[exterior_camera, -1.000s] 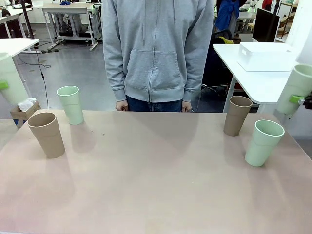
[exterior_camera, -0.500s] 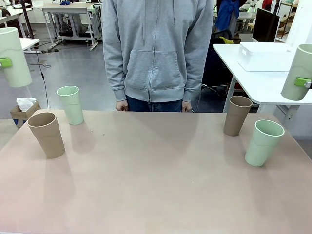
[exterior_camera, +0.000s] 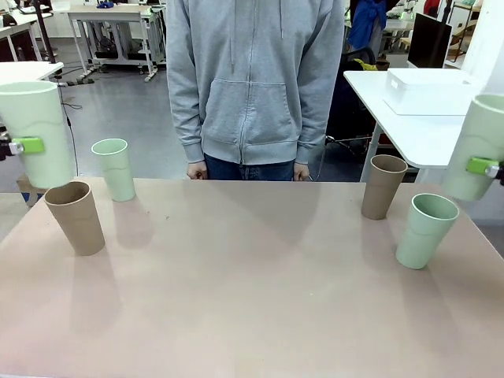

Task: Stack the cups and store them in the basket.
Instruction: Pick up two Reusable plastic cups , one in each hand.

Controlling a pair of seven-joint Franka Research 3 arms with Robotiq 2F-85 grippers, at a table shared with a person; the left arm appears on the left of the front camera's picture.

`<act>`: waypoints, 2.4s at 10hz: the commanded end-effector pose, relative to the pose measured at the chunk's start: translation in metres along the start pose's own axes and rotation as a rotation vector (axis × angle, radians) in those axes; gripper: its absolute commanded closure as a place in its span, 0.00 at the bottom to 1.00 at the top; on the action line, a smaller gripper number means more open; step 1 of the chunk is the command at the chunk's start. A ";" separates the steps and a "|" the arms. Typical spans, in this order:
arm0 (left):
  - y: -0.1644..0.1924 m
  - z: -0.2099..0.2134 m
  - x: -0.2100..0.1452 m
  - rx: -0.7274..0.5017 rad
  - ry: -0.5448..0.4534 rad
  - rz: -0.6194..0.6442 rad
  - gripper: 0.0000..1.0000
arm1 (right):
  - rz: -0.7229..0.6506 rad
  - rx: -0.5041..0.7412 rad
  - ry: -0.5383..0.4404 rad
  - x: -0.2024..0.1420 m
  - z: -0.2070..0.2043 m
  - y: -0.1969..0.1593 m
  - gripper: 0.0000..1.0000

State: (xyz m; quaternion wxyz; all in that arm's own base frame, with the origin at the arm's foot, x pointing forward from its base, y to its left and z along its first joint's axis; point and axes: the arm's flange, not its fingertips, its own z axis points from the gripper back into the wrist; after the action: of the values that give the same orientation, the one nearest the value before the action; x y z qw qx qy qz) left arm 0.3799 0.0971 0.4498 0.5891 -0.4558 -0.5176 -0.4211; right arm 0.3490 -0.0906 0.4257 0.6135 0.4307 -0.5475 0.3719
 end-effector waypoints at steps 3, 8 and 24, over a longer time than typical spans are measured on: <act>-0.016 -0.004 -0.005 -0.001 -0.004 -0.006 0.14 | 0.000 0.000 0.000 0.000 0.000 0.000 0.15; -0.045 -0.052 -0.024 -0.073 -0.034 -0.024 0.14 | 0.040 0.099 -0.012 -0.009 -0.032 0.052 0.15; -0.105 -0.114 -0.063 -0.145 -0.063 -0.059 0.14 | 0.004 0.073 0.072 -0.087 -0.108 0.161 0.15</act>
State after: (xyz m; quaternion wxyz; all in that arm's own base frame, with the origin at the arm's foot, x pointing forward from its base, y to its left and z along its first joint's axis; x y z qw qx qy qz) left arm 0.3632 -0.0077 0.4058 0.5274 -0.5028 -0.5120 -0.4549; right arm 0.3847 0.0272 0.3881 0.6180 0.4512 -0.4915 0.4158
